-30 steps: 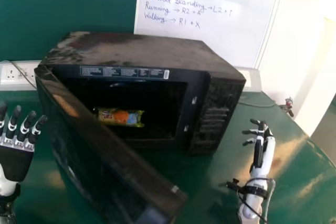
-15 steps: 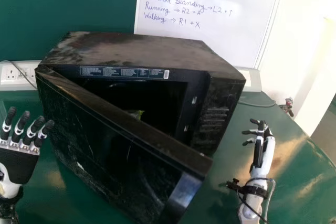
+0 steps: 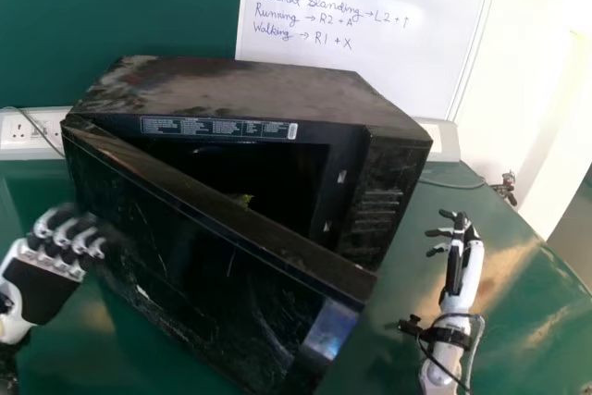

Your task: Put biscuit inside oven

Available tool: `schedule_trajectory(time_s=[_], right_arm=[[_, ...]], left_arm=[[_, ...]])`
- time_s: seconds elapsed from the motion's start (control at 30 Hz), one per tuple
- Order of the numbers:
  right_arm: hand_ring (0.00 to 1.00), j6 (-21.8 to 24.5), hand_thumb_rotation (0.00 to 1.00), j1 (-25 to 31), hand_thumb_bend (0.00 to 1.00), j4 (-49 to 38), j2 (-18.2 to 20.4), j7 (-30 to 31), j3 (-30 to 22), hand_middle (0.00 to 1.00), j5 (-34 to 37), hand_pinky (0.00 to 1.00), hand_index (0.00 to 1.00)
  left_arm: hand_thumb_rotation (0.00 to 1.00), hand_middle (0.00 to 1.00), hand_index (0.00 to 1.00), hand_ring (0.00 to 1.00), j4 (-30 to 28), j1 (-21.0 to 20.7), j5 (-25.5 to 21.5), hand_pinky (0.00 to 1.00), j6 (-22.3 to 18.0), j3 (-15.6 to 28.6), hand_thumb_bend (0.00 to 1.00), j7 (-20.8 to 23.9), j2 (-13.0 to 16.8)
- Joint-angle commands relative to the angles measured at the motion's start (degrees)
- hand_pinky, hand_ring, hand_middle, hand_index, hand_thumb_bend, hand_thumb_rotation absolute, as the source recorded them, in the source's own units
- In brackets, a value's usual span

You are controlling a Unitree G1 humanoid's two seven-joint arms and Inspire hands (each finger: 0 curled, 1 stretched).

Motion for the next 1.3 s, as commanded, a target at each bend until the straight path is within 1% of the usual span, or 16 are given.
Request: schedule_trajectory(time_s=[0.0, 0.07, 0.13, 0.23, 0.3, 0.4, 0.43, 0.5, 0.63, 0.77, 0.93, 1.03, 1.1, 1.17, 1.2, 1.27], right_arm=[[0.28, 0.15, 1.0, 3.78, 0.72, 2.0, 3.81, -1.09, 0.62, 0.37, -0.63, 0.23, 0.61], [0.28, 0.03, 1.0, 3.74, 0.72, 2.02, 3.96, -0.69, 0.41, 0.37, -0.25, 0.23, 0.61], [0.28, 0.01, 1.0, 3.74, 0.72, 2.07, 3.91, -0.83, 0.46, 0.37, -0.37, 0.23, 0.61], [0.28, 0.0, 1.0, 3.7, 0.73, 2.13, 4.27, 1.15, -0.19, 0.37, 1.13, 0.23, 0.61], [0.28, 0.07, 1.0, 3.77, 0.72, 2.12, 3.92, 0.15, 0.19, 0.37, 0.04, 0.23, 0.61], [0.29, 0.09, 1.0, 3.83, 0.69, 2.08, 3.67, -1.07, 0.53, 0.38, -0.96, 0.24, 0.61], [0.29, 0.17, 1.0, 3.82, 0.7, 2.06, 3.71, -1.12, 0.5, 0.37, -0.94, 0.24, 0.61], [0.29, 0.2, 1.0, 3.82, 0.72, 2.02, 3.86, -0.97, 0.37, 0.37, -0.72, 0.23, 0.61], [0.29, 0.2, 1.0, 3.84, 0.71, 2.02, 3.85, -0.95, 0.4, 0.37, -0.77, 0.23, 0.61], [0.28, 0.11, 1.0, 3.76, 0.73, 2.01, 4.09, -0.28, 0.07, 0.37, -0.13, 0.23, 0.61], [0.28, 0.1, 1.0, 3.75, 0.73, 2.03, 4.09, -0.25, 0.03, 0.37, -0.16, 0.23, 0.61], [0.28, 0.18, 1.0, 3.74, 0.73, 2.02, 4.07, -0.48, 0.06, 0.37, -0.31, 0.23, 0.61], [0.28, 0.11, 1.0, 3.73, 0.75, 2.02, 4.06, -0.42, 0.08, 0.37, -0.31, 0.23, 0.61], [0.28, 0.2, 1.0, 3.74, 0.75, 2.01, 4.07, -0.74, 0.13, 0.37, -0.48, 0.23, 0.61], [0.28, 0.12, 1.0, 3.75, 0.75, 2.02, 4.06, -0.76, 0.16, 0.37, -0.53, 0.23, 0.61], [0.28, 0.16, 1.0, 3.78, 0.74, 2.04, 3.92, -1.3, 0.39, 0.37, -1.02, 0.23, 0.61]], left_arm=[[0.0, 0.28, 0.25, 0.15, 2.26, -1.46, 0.32, 0.02, -2.23, -3.6, 0.0, -0.53, 3.32], [0.0, 0.32, 0.26, 0.19, 3.86, -2.11, 0.31, 0.06, -2.92, -5.8, 0.0, -0.53, 5.77], [0.0, 0.36, 0.27, 0.23, 4.3, -2.11, 0.42, 0.07, -3.96, -6.77, 0.0, -0.53, 6.96], [0.0, 0.39, 0.26, 0.26, 4.61, -1.91, 0.89, 0.08, -6.42, -7.07, 0.0, -0.53, 6.5], [0.0, 0.41, 0.29, 0.28, 5.06, -1.68, 1.87, 0.09, -7.57, -7.02, 0.0, -0.53, 6.28], [0.0, 0.47, 0.38, 0.33, 5.36, -0.53, 3.97, 0.13, -7.93, -6.09, 0.0, 0.24, 5.83], [0.0, 0.49, 0.42, 0.36, 5.04, -0.05, 4.53, 0.16, -8.1, -5.82, 0.0, 0.79, 5.68], [0.0, 0.51, 0.45, 0.39, 4.56, 0.37, 5.0, 0.17, -8.31, -5.48, 0.0, 1.26, 5.37], [0.0, 0.53, 0.48, 0.41, 3.49, 1.25, 5.65, 0.19, -8.0, -5.1, 0.0, 2.46, 5.43], [0.0, 0.53, 0.48, 0.41, 3.54, 0.91, 5.74, 0.19, -8.28, -4.78, 0.0, 2.36, 5.01], [0.0, 0.55, 0.51, 0.43, 3.45, 1.13, 6.46, 0.2, -7.49, -4.94, 0.0, 3.56, 5.24], [0.0, 0.56, 0.53, 0.46, 3.63, 1.12, 6.45, 0.22, -7.63, -4.88, 0.0, 4.63, 4.59], [0.0, 0.58, 0.58, 0.48, 2.82, 1.78, 6.91, 0.23, -7.41, -5.04, 0.0, 6.61, 4.21], [0.0, 0.61, 0.61, 0.51, 2.07, 2.31, 6.96, 0.26, -7.7, -4.95, 0.0, 8.66, 3.05], [0.0, 0.6, 0.62, 0.5, 2.08, 2.33, 6.98, 0.23, -8.47, -4.83, 0.0, 9.64, 2.02], [0.0, 0.55, 0.61, 0.42, 2.78, 1.57, 7.86, 0.12, -12.4, -4.67, 0.0, 10.65, -0.07]])
